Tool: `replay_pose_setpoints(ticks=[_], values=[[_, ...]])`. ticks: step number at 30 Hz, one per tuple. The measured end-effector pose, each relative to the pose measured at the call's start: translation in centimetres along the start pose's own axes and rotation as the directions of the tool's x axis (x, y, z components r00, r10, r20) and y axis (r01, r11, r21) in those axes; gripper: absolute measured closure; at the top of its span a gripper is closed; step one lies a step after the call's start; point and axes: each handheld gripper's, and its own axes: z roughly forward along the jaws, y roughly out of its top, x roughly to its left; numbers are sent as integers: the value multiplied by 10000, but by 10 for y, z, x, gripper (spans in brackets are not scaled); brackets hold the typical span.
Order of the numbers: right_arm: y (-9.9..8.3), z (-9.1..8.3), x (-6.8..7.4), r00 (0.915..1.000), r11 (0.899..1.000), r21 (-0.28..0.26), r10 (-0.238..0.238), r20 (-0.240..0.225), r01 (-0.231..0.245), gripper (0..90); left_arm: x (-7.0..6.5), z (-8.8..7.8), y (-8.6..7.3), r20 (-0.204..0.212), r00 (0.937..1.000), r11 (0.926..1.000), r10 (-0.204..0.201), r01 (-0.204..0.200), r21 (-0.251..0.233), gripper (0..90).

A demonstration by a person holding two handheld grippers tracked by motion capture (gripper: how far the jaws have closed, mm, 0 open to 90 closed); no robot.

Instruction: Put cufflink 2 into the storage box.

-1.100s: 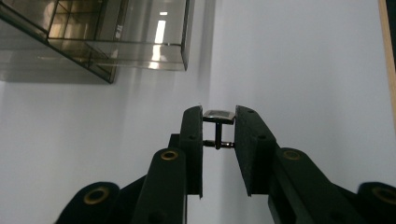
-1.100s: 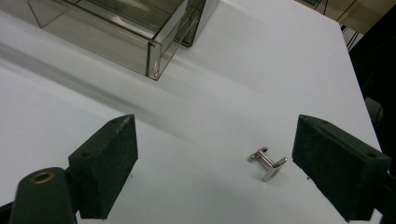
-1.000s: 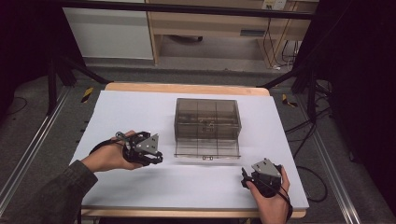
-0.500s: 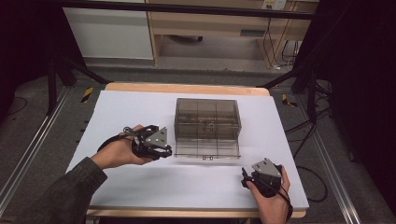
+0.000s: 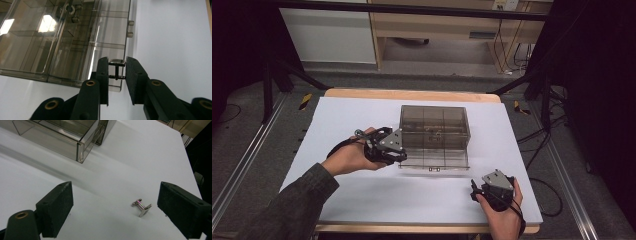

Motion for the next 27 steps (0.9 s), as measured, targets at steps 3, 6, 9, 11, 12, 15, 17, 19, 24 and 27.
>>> replay_pose_setpoints(ticks=[3, 6, 9, 11, 12, 15, 17, 19, 24, 27], values=[[0, -1, 0, 10000, 10000, -22, 42, 1, -42, 136, 0, 5, 4, -47, 9999, 9999, -106, 106, -66, 732], [0, -1, -1, 10000, 10000, -64, 36, 12, -36, 135, 1, 10, 6, -20, 9999, 9998, -134, 134, -119, 732], [0, -1, -1, 10000, 10000, -90, 24, 47, -23, 135, 1, 15, 9, -15, 10000, 10000, -68, 68, -68, 732], [0, -2, -1, 9999, 9999, -59, 102, 77, -101, 135, 2, 17, 13, 6, 10000, 10000, -62, 62, -79, 732], [0, -1, -2, 9998, 9998, -65, 165, 126, -164, 135, 3, 19, 15, -43, 10000, 10000, 60, -60, 4, 732], [0, -2, -4, 9992, 9995, -132, 300, 262, -297, 136, 4, 25, 19, -59, 9999, 9998, -131, 130, -178, 732], [-1, -4, -5, 9986, 9990, -193, 409, 342, -402, 136, 6, 29, 20, -89, 9998, 9997, -190, 189, -137, 732], [-1, -3, -6, 9983, 9988, -200, 449, 363, -442, 136, 8, 34, 22, -136, 9995, 9993, -294, 291, -227, 732], [-1, 1, -6, 9980, 9990, -14, 458, 431, -458, 135, 10, 49, 25, -226, 9963, 9951, -827, 814, -554, 732], [0, 2, -7, 9981, 9989, -80, 456, 409, -453, 135, 10, 57, 24, -230, 9933, 9914, -1137, 1119, -684, 731]])
